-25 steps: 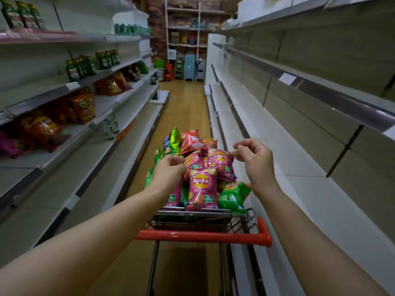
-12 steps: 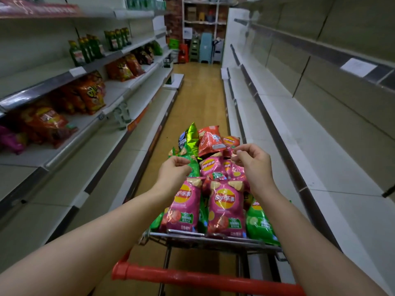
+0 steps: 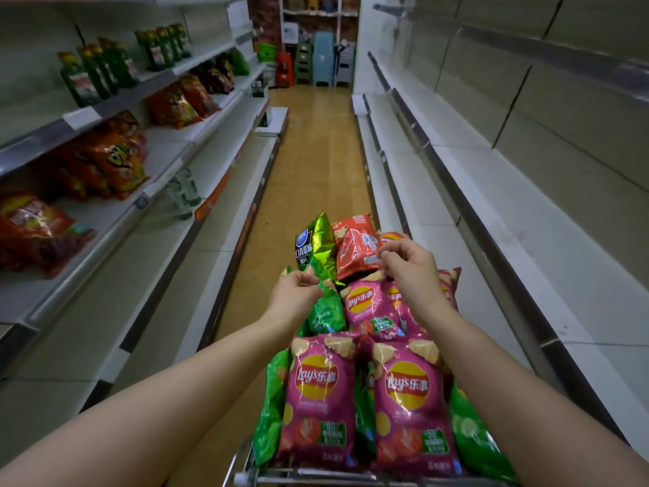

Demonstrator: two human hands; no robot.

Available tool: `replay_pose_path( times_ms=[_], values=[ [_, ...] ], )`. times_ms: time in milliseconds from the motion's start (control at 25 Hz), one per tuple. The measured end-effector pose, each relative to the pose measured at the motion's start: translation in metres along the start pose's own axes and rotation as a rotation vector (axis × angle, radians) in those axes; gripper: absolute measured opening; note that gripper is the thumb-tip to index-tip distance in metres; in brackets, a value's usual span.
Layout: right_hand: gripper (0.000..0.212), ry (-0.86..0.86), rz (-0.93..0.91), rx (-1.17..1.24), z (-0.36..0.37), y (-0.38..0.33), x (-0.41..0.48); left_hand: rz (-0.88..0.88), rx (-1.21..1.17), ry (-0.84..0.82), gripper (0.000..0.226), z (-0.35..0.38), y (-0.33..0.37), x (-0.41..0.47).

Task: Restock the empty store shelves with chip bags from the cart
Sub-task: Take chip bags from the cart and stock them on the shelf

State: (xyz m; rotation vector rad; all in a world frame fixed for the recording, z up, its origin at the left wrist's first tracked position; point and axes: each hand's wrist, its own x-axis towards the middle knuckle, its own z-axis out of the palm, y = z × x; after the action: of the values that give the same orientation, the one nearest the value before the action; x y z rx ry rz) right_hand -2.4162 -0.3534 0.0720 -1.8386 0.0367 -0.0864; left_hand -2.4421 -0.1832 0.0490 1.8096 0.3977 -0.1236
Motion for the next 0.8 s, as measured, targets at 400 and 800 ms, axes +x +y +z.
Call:
replay_pose_path(
  times_ms=[400, 800],
  values=[
    [0.043, -0.097, -0.036, -0.489, 0.066, 0.072, 0.176, -0.104, -0.007, 0.009, 0.018, 0.044, -0.047, 0.094],
    [0.107, -0.202, 0.154, -1.027, 0.081, 0.123, 0.191, -0.139, 0.033, -0.014, 0.017, 0.062, -0.069, 0.113]
  ],
)
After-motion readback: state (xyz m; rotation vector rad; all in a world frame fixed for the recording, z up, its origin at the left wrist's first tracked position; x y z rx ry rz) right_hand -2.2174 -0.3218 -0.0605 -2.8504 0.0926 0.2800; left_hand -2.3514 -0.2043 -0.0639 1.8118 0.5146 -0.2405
